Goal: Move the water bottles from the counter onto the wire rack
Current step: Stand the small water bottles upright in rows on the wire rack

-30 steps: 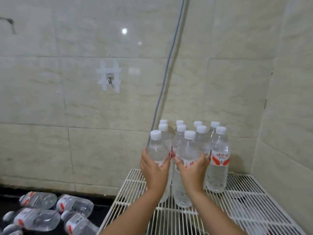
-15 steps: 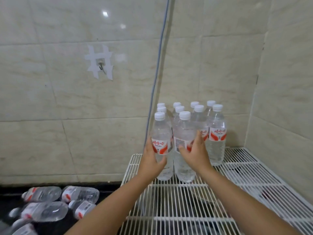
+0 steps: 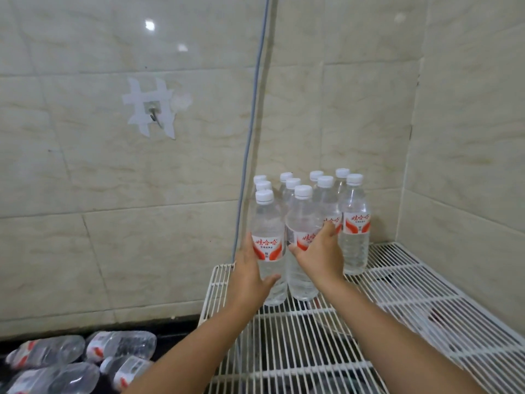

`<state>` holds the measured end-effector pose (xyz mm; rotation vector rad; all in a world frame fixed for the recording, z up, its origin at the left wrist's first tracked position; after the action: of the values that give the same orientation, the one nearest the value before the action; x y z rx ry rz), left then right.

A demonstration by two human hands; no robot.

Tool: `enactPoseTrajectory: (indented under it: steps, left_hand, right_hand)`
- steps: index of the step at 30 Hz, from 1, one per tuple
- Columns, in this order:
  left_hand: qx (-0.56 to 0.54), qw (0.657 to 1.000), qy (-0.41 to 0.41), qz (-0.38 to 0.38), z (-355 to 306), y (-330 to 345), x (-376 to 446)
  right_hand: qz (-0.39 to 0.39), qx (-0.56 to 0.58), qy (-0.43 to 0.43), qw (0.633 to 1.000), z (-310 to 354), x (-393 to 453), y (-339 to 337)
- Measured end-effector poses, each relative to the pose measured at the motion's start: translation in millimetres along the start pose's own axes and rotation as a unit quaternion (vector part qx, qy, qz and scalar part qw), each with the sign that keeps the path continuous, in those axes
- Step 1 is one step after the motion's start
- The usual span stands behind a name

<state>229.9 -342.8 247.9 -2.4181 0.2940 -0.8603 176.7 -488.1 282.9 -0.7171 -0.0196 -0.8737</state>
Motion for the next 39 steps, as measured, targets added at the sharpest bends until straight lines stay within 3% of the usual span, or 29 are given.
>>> enactPoseTrajectory:
  steps: [3, 10, 31, 35, 39]
  left_hand:
    - [0.012, 1.0, 0.008, -0.001, -2, 2, -1]
    - [0.012, 0.998, 0.051, 0.046, 0, 9, -3]
    - [0.099, 0.994, -0.035, 0.006, -6, 17, -13]
    - [0.095, 0.994, -0.043, 0.024, -9, 16, -16]
    - [0.166, 0.985, -0.049, -0.006, -16, -8, -26]
  right_hand:
    - [-0.002, -0.033, -0.013, 0.999, 0, -1, -1]
    - [0.124, 0.014, -0.044, 0.991, -18, 4, 9]
    - [0.1, -0.001, -0.106, 0.989, -25, -6, 4]
    - [0.1, -0.066, -0.114, 0.986, -19, -14, -3]
    - [0.037, -0.136, -0.168, 0.976, -2, -28, -17]
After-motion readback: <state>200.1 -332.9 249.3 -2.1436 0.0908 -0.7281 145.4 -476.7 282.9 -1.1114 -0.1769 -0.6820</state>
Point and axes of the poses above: each hand's wrist, its own x-axis towards the middle knuckle, its own y-axis out of the palm, z = x × y, the point moved 8 cm from there along x, towards the middle knuckle, and after that the axes turned 7 degrees about y, right-handed, at the moved point
